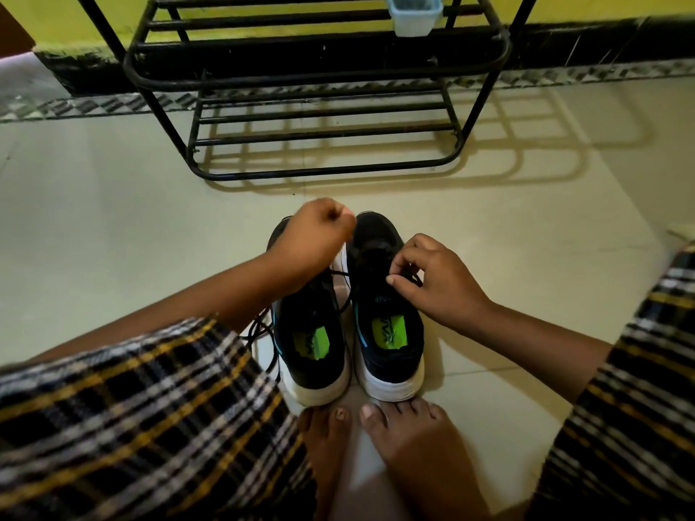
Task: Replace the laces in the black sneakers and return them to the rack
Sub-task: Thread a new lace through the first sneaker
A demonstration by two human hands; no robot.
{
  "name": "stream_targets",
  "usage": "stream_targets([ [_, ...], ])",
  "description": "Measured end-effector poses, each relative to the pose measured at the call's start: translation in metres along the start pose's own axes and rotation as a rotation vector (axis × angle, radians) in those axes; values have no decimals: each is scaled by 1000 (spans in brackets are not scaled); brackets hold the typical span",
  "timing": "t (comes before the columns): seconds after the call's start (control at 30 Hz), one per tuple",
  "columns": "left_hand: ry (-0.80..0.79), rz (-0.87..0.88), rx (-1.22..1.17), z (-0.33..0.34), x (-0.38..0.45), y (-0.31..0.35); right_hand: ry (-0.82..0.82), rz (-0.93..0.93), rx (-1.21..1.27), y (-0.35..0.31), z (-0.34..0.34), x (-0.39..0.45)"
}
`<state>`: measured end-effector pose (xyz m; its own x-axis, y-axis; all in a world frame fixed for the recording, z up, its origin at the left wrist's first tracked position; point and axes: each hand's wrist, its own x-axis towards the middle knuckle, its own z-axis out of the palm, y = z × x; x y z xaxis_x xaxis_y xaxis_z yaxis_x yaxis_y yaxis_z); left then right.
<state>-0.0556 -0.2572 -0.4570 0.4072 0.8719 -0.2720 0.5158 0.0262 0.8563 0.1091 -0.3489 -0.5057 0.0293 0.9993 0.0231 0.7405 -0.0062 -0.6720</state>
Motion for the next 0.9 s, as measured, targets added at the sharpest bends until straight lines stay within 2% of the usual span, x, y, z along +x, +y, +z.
stream_targets([
  [0.07,-114,94,321,4,-4,-8,6,8,4,-1,-2,2],
  [0.17,-284,127,753,13,-9,-14,1,67,39,-1,-4,4],
  [0.27,-321,128,841,12,-8,-14,48,120,88,-2,-7,6],
  [0.37,-313,136,702,3,-4,-10,140,213,224,-4,-10,10],
  [0.5,-167,73,311,1,-5,-7,182,291,426,-5,-14,17],
  [0.6,-143,-35,-46,6,-8,-9,154,299,524,-12,-16,20],
  [0.73,-126,-118,-296,10,-7,-11,126,261,479,-17,-13,19],
  [0.9,-124,-123,-393,7,-8,-7,77,260,386,-14,-11,15],
])
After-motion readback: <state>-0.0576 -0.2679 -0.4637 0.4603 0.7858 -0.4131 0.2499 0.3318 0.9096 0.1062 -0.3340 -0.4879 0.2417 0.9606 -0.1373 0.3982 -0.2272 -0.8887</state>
